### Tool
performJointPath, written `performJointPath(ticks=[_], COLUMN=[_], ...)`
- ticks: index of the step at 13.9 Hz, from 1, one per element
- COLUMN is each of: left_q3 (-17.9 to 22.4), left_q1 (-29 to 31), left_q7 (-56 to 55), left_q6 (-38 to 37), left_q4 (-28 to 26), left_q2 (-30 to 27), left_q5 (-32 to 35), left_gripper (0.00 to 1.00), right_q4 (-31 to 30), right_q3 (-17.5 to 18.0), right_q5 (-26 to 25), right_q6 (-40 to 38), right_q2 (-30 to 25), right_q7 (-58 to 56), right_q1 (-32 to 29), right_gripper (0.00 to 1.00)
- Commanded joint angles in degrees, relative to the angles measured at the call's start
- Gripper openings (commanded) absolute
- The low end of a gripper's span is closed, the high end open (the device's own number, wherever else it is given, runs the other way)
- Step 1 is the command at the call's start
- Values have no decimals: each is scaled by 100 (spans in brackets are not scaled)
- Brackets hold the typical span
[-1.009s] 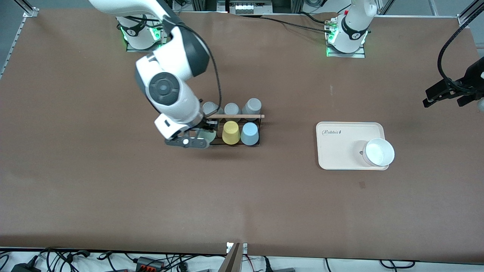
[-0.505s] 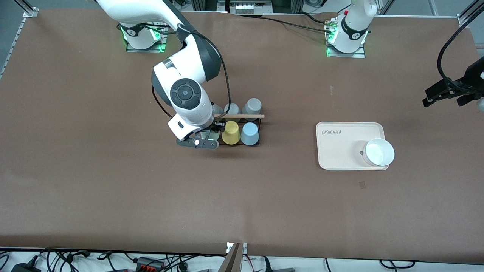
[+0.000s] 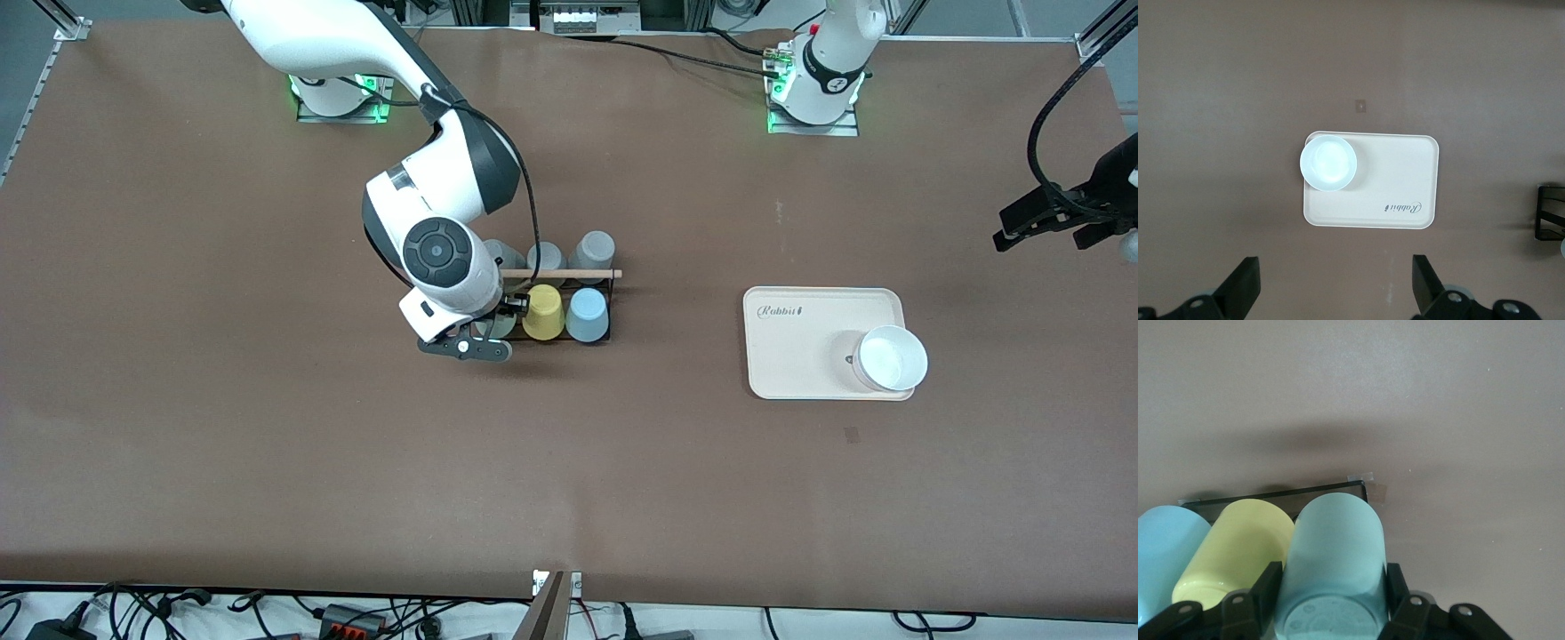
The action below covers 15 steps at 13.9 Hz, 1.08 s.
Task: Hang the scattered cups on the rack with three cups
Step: 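Open the right gripper and draw it back from the rack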
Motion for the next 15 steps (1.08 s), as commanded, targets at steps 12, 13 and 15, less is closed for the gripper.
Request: performJointPath(ticks=[12, 13, 15], left_q3=[14, 14, 14], left_q1=[13, 13, 13], left_q7=[42, 33, 42], left_q6=[-46, -46, -46], left_q4=[-35, -35, -35], left_q2=[-46, -46, -46], left_q5=[-63, -63, -63], left_gripper=[100, 100, 100], right_q4=[191, 191, 235], right_q3=[9, 9, -9], right_q5=[429, 438, 429], right_q6=[-90, -90, -90], right_q2=[278, 278, 243], right_q7=[49, 67, 76], right_q1=[-100, -100, -118], right_gripper=[31, 44, 100])
